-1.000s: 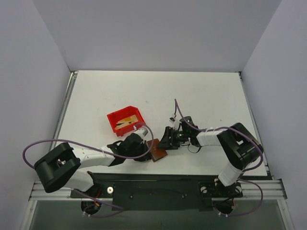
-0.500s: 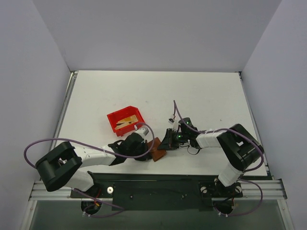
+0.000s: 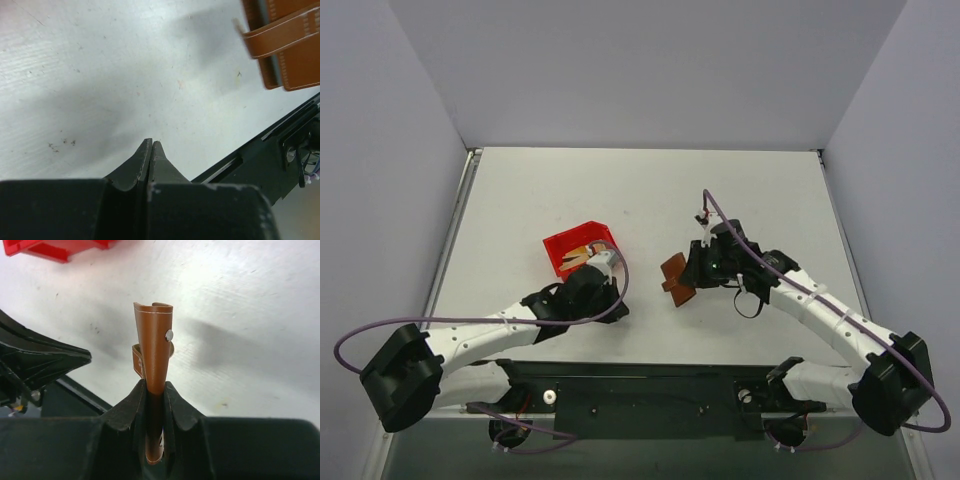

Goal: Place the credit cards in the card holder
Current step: Close the card holder at the center of the board.

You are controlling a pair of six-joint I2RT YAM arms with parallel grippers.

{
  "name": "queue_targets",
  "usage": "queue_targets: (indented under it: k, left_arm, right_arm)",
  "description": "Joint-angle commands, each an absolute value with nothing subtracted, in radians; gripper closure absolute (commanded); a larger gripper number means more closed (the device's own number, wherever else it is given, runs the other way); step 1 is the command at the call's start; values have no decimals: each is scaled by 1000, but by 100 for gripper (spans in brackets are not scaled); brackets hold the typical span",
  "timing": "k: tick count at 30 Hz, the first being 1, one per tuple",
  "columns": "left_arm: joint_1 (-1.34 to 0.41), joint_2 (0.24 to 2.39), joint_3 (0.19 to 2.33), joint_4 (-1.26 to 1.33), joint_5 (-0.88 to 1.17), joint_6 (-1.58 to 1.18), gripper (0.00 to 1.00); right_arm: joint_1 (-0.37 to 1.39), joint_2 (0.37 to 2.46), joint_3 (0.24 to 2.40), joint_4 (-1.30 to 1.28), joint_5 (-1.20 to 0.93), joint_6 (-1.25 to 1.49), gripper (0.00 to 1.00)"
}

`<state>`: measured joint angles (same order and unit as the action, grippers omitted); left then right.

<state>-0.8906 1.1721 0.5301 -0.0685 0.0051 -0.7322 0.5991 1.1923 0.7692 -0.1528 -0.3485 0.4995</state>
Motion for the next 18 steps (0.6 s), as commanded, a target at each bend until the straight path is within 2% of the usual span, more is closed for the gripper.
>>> queue_targets:
  k: [1, 6, 18]
  left_arm:
    - [-859, 1137, 578, -140, -18, -687, 100]
    - [-850, 1124, 558, -143, -25, -696, 100]
    - [-831, 1100, 515, -152, -61, -723, 100]
  right_arm:
    - [649, 1167, 917, -514, -30, 394, 100]
    - [759, 1241, 1023, -696, 305, 405, 100]
    - [983, 1497, 1025, -761, 587, 546, 100]
